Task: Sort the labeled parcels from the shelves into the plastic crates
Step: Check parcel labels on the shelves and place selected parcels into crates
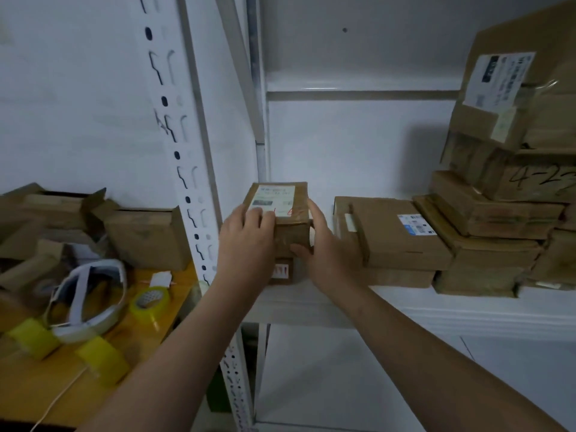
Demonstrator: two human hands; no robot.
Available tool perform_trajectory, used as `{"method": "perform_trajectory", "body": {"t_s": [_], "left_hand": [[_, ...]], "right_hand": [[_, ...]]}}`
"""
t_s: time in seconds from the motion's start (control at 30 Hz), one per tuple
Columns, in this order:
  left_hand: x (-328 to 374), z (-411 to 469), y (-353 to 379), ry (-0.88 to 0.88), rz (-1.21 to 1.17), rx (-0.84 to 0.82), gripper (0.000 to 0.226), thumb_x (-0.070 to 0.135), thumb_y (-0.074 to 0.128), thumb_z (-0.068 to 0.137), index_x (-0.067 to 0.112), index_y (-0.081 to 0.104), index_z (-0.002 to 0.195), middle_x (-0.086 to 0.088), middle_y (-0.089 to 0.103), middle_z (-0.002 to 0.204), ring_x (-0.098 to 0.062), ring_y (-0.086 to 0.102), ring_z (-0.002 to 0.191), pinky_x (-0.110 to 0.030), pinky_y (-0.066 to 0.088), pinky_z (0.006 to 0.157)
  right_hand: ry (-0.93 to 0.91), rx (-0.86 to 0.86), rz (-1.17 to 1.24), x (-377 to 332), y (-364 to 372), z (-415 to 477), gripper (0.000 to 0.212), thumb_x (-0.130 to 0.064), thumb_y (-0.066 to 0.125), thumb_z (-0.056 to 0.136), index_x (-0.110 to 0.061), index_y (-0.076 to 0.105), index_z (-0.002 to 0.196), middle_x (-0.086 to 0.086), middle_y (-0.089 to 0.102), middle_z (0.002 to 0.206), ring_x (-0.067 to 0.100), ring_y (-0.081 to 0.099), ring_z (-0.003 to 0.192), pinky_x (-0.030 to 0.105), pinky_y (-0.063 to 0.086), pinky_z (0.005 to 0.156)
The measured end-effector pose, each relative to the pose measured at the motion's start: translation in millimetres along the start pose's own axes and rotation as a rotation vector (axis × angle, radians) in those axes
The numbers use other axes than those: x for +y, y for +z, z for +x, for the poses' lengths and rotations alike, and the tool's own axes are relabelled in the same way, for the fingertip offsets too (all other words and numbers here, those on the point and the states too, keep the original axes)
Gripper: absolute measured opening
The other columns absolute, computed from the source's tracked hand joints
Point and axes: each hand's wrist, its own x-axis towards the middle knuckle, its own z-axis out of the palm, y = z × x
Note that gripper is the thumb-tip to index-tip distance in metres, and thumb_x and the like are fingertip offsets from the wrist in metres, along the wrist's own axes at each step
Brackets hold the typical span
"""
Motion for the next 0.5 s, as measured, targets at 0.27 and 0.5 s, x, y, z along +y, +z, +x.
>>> {"method": "perform_trajectory", "body": {"t_s": [0.27,0.5], "left_hand": [[-8.9,9.8,31.6,0.106,0.097,-0.086,0.068,0.030,0.055,0.092,0.024,0.019,0.150,-0.016,0.030,0.151,-0.040,0.022,0.140,-0.053,0.008,0.117],[-6.0,17.4,39.8,0.121,0.062,-0.032,0.058,0.034,0.061,0.089,0.014,0.040,0.141,-0.022,0.046,0.139,-0.042,0.038,0.132,-0.057,0.020,0.113]], "right_hand": [[0.091,-0.026,-0.124,2.4,9.4,1.2,0.050,-0.009,0.051,0.096,-0.017,0.038,0.144,0.009,0.057,0.133,0.026,0.057,0.114,0.037,0.049,0.095],[-0.071,0.088,-0.211,3.4,-14.6,-3.4,0.048,-0.001,0.045,0.095,-0.016,0.044,0.140,0.006,0.056,0.134,0.023,0.053,0.119,0.039,0.046,0.098]]}}
